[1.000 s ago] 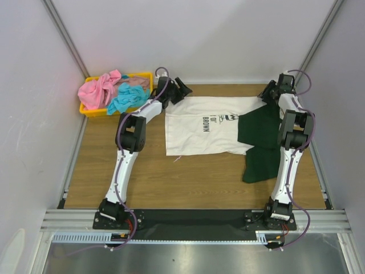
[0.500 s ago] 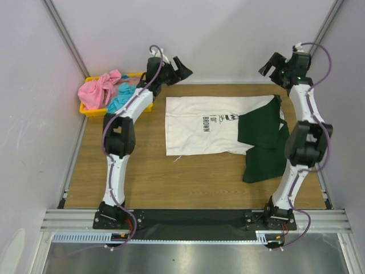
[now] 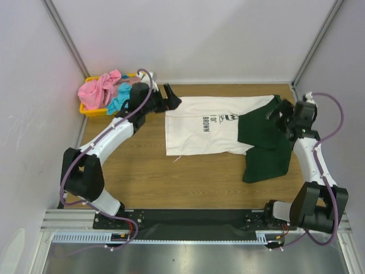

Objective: Fold and stack the t-shirts
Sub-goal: Fold the tshirt

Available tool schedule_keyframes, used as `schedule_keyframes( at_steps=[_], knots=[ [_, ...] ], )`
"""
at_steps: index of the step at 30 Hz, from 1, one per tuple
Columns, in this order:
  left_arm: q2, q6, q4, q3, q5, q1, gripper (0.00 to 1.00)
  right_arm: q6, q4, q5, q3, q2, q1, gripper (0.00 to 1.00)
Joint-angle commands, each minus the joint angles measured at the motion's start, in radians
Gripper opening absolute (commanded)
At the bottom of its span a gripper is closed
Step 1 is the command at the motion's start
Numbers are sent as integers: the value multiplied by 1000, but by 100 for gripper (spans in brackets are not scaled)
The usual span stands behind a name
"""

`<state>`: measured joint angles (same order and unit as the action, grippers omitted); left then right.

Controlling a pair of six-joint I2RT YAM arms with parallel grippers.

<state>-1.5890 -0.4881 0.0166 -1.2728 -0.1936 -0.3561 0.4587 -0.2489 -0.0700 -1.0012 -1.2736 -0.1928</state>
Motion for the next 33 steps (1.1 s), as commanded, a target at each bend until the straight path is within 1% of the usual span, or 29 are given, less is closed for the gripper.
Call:
schedule_keyframes(
  at_steps=[1, 2, 3, 5, 6, 8, 11, 15, 18, 25, 28, 33],
  knots=[
    [79, -19, 0, 174, 89, -20, 99, 86, 4, 62, 131, 98, -22, 100],
    [102, -35, -7, 218, 100, -27, 98, 101, -12, 68, 175, 129, -26, 100],
    [142, -53, -44, 309, 112, -46, 98, 110, -39, 100, 200, 141, -33, 100],
    [184, -118, -66, 395, 166, -64, 98, 127, -56, 122, 258, 172, -49, 100],
    [220, -142, -96, 474, 181, -82, 98, 135, -62, 133, 274, 178, -54, 100],
    [248, -208, -128, 574, 232, -99, 98, 146, -63, 147, 305, 192, -74, 100],
    [284, -282, -167, 657, 298, -126, 97, 164, -70, 162, 334, 186, -97, 100],
    [279, -378, -257, 731, 324, -141, 97, 181, -75, 156, 363, 161, -143, 100],
    [250, -412, -317, 759, 318, -144, 95, 178, -82, 118, 377, 154, -181, 100],
    [156, -440, -360, 748, 290, -164, 92, 164, -122, 170, 394, 200, -194, 100],
    [133, -449, -369, 750, 296, -172, 88, 163, -138, 179, 404, 206, -198, 100],
    [95, -457, -382, 745, 298, -178, 79, 163, -130, 170, 437, 198, -203, 100]
  ],
)
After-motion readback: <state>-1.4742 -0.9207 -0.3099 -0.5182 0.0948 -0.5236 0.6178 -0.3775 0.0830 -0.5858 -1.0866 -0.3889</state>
